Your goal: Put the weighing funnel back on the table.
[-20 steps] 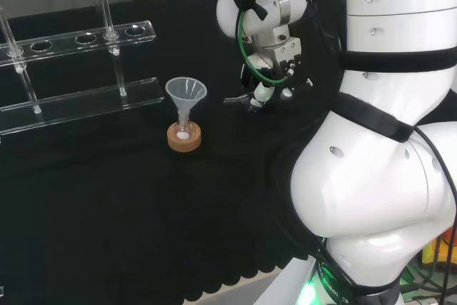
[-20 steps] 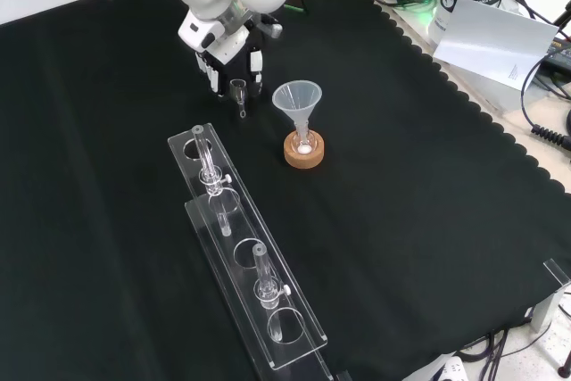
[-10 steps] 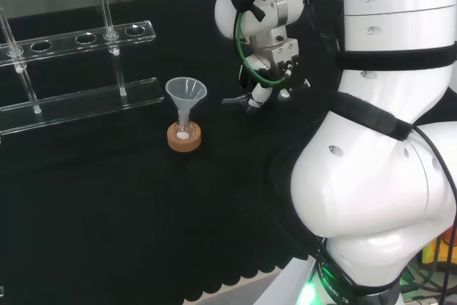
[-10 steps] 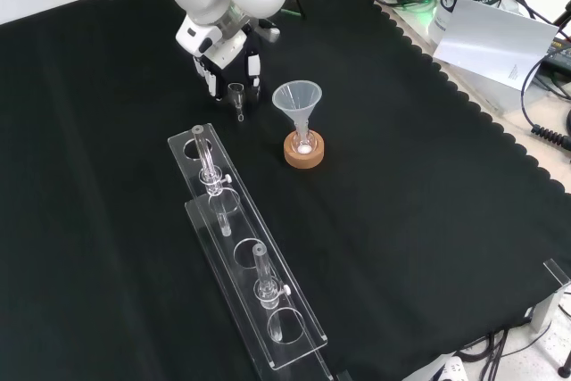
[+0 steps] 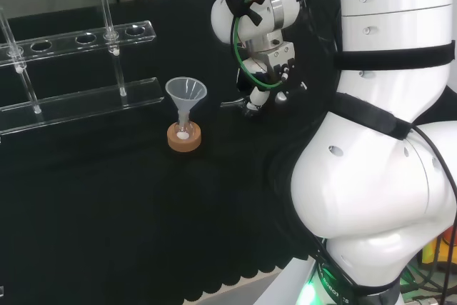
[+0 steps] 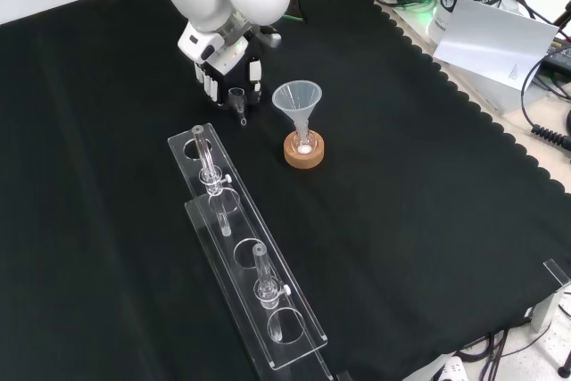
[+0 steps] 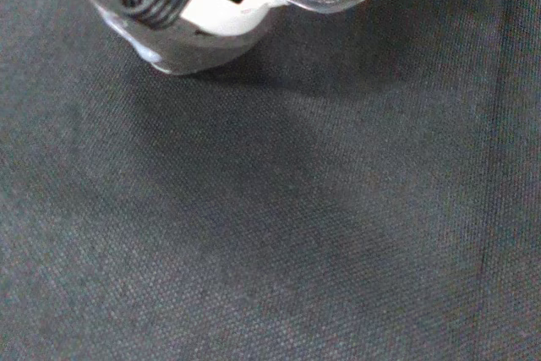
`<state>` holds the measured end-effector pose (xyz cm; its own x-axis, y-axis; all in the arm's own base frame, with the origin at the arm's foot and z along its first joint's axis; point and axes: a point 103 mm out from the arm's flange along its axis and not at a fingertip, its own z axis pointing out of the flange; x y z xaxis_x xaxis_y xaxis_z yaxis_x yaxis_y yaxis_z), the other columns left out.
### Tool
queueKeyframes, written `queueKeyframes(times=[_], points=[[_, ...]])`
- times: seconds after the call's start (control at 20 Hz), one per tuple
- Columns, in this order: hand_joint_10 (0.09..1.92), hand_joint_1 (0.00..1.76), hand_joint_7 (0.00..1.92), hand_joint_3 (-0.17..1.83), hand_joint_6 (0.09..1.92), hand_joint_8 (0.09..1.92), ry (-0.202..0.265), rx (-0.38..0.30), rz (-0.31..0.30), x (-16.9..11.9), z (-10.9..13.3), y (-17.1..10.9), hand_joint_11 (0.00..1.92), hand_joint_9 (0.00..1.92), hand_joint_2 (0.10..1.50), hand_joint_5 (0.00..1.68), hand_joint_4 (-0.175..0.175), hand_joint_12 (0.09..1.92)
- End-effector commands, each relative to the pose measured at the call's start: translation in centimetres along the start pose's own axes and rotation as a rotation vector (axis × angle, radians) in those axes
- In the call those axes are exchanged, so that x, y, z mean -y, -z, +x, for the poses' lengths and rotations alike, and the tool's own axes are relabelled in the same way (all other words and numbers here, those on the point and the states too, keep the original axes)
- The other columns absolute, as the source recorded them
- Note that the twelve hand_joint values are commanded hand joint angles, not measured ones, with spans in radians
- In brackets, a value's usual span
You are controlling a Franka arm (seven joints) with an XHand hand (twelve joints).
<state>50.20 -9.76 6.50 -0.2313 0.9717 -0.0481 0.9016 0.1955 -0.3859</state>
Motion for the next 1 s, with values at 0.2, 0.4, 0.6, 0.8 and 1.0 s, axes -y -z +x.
queueKeyframes(times=[0.2,0.4,0.6,0.8,1.0], points=[[0.09,0.99,0.64,0.08,0.77,0.70,-0.019,0.025,0.012,0.5,0.0,0.2,0.72,1.10,0.97,0.71,-0.015,1.07],[0.09,0.95,0.55,0.36,0.73,0.68,-0.030,0.036,0.017,0.8,0.0,0.3,0.59,0.99,0.82,0.61,-0.016,1.16],[0.09,0.94,0.51,0.59,0.70,0.68,-0.037,0.048,0.035,0.9,0.2,0.2,0.52,0.94,0.70,0.54,-0.018,1.20],[0.09,0.92,0.44,0.62,0.62,0.67,-0.051,0.052,0.008,1.3,0.0,0.9,0.45,0.88,0.68,0.44,-0.028,1.23],[0.09,0.90,0.34,0.62,0.41,0.67,-0.068,0.036,-0.027,2.2,-0.3,2.7,0.34,0.79,0.66,0.36,-0.039,1.29]])
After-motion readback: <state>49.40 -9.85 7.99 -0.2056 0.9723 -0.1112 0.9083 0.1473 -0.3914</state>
